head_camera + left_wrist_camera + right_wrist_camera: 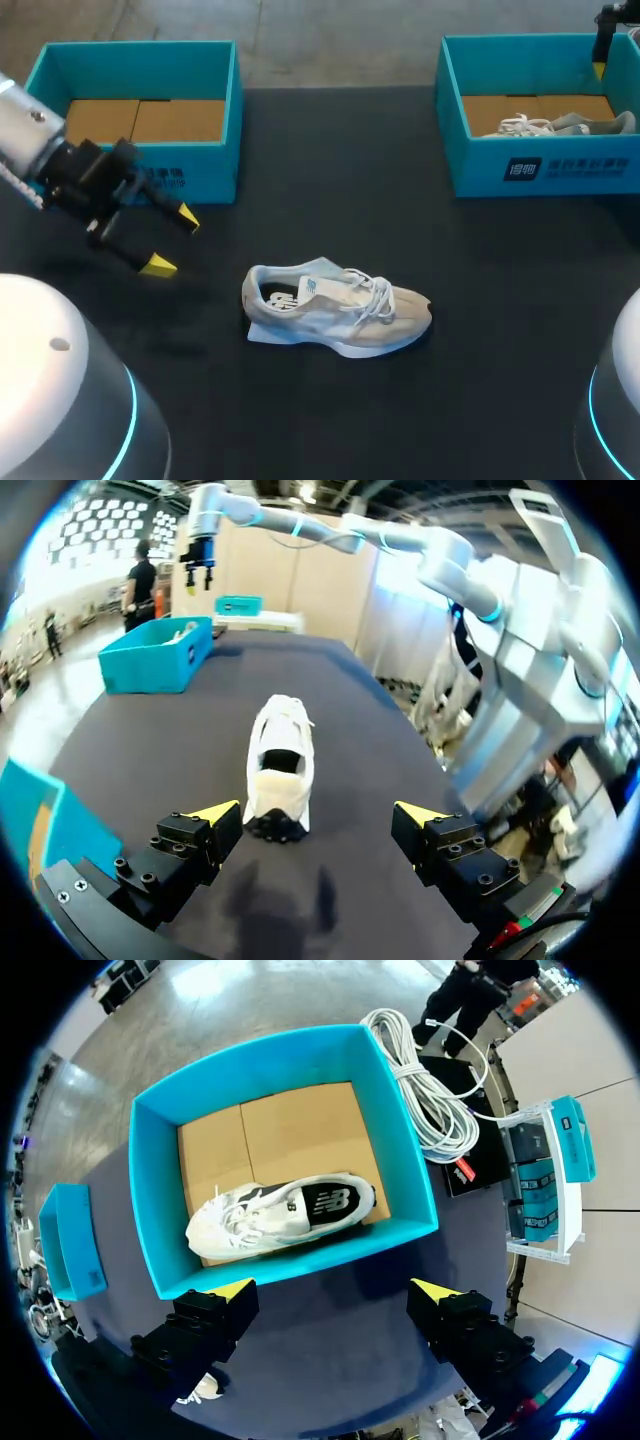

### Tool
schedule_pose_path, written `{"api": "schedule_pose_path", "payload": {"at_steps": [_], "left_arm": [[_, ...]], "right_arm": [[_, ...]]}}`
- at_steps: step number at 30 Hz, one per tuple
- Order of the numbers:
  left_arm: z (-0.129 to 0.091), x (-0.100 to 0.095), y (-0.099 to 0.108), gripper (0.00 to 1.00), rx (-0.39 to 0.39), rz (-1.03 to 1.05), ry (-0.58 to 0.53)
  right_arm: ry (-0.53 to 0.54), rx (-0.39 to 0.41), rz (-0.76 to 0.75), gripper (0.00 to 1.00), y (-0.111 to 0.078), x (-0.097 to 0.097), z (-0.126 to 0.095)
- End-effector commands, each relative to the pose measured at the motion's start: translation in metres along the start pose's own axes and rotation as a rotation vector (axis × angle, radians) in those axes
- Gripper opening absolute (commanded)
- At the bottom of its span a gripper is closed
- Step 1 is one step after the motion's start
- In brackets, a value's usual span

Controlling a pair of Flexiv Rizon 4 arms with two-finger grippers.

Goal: Take the shoe out of the shoebox, open the shoe tongue, remove and reinsert the insole, then place the shoe into the shoebox

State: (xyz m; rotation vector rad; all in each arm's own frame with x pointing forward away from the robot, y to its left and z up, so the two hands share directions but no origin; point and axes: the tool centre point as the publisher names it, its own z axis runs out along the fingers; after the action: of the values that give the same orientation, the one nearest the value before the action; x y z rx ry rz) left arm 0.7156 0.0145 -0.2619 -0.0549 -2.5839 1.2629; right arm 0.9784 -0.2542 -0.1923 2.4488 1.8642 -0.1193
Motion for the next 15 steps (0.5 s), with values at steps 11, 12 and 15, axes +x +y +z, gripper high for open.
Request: {"api": "schedule_pose_path", "payload": {"at_steps": [11,12,15], "left_arm": [[0.021,-0.006,0.028,1.0,0.138,-0.002,-0.04],[0.02,-0.007,0.029,1.0,0.143,0.009,-0.037],[0.019,-0.011,0.035,1.0,0.164,0.018,-0.023]], "right_arm": [[-0.001,0.0,0.001,1.0,0.0,0.0,0.0],[-0.001,0.0,0.001,1.0,0.0,0.0,0.0],[-0.001,0.0,0.001,1.0,0.0,0.0,0.0]]}}
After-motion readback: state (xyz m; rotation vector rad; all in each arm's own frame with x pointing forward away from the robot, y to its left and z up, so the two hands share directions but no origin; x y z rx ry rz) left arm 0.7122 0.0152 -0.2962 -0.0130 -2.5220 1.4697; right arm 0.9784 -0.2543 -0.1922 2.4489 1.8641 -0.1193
